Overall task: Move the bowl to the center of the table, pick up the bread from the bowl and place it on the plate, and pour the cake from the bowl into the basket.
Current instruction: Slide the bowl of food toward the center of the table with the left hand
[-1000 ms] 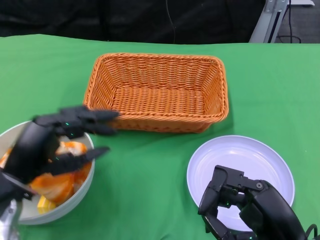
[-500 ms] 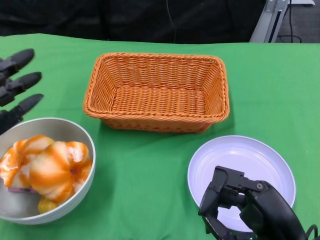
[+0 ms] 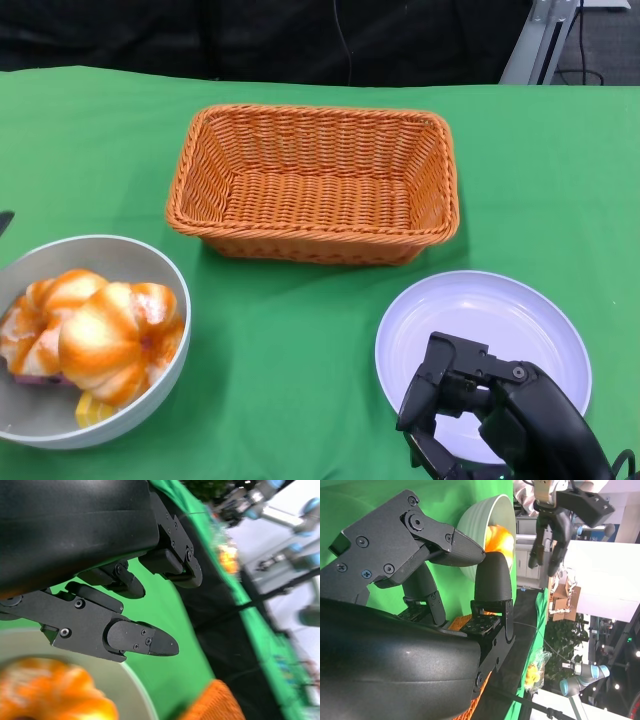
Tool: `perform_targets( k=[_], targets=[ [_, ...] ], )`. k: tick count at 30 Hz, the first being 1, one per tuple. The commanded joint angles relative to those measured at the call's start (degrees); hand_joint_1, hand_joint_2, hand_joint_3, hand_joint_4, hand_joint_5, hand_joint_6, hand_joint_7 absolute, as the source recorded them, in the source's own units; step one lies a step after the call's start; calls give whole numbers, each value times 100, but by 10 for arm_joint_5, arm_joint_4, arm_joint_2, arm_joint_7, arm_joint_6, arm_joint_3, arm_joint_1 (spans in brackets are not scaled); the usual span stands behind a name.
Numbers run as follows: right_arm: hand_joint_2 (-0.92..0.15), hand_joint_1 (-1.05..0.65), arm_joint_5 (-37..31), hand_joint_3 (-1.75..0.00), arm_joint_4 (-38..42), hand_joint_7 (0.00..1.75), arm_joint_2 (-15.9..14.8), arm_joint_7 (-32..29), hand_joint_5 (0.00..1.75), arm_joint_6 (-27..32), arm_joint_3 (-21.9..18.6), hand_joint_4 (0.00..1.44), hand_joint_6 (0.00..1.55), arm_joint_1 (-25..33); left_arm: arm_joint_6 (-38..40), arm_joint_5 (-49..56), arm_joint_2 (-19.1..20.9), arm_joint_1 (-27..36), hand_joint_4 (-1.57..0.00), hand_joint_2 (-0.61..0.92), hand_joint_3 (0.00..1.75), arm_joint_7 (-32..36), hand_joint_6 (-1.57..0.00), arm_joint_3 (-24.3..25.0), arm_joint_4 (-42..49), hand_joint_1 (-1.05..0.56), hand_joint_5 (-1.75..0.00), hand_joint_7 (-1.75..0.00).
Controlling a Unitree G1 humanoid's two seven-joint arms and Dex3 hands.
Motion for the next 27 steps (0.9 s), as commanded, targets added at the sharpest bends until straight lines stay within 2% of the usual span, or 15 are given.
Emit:
perform_targets(
  k=[1,7,8,9,12,13,14,15,16,17,18,22,25,27],
  targets=[
    [-50,-30,-2,-106,-8,146,-3,-3,170,3,-2,70,65,2,6,25,26,-12,-59,92,20,31,-54,-16,29,-49,0,0],
    [-51,-30,-2,-106,-5,147,-1,-4,170,1,-1,70,65,0,53,40,31,-22,-52,92,21,54,-53,-37,57,-51,0,0],
    [-50,-31,-3,-105,-4,147,0,-5,170,0,0,70,65,0,68,44,33,-24,-54,92,24,54,-50,-43,60,-53,-65,-1],
    [-51,-31,-4,-105,-4,146,1,-5,170,0,0,70,65,0,80,47,34,-26,-50,92,24,53,-49,-47,63,-54,-86,-1],
    [-51,-31,-6,-104,-1,146,1,-5,169,-3,0,70,65,-2,105,49,39,-31,-52,92,27,36,-46,-57,65,-56,-104,0],
    [-51,-31,-6,-104,0,145,1,-5,169,-4,0,70,65,-3,114,53,45,-33,-48,92,31,17,-42,-65,67,-57,-124,0],
    [-52,-30,-5,-104,1,145,2,-5,169,-4,0,70,65,-3,121,56,49,-34,-34,92,37,4,-37,-71,68,-59,-122,0],
    [-52,-29,-5,-104,2,145,3,-5,169,-4,0,70,65,-4,132,58,56,-36,-31,92,39,-28,-36,-80,70,-60,-120,0],
    [-51,-29,-4,-103,2,144,3,-5,168,-3,0,70,65,-4,138,58,60,-37,-18,92,46,-50,-27,-86,71,-63,-67,-1],
    [-51,-29,-4,-103,2,144,4,-5,168,-2,0,70,66,-5,142,58,63,-38,-16,92,49,-64,-24,-89,71,-64,-38,-1],
    [-51,-29,-4,-103,2,144,4,-5,168,-2,0,70,66,-5,145,57,65,-39,-15,92,50,-73,-23,-91,70,-64,-28,-1],
    [-51,-30,-5,-104,3,144,5,-5,168,-3,0,70,66,-5,149,54,67,-38,-15,92,51,-83,-22,-94,68,-65,-17,-1],
    [-51,-28,-5,-104,0,144,7,-6,168,1,2,69,66,-7,215,1,55,-48,-6,92,61,-181,-11,-69,63,-66,-9,0],
    [-51,-28,-7,-105,-3,144,6,-7,168,7,2,69,66,-6,256,-33,46,-51,-2,92,57,-210,-7,-48,58,-66,-6,0]
  ],
)
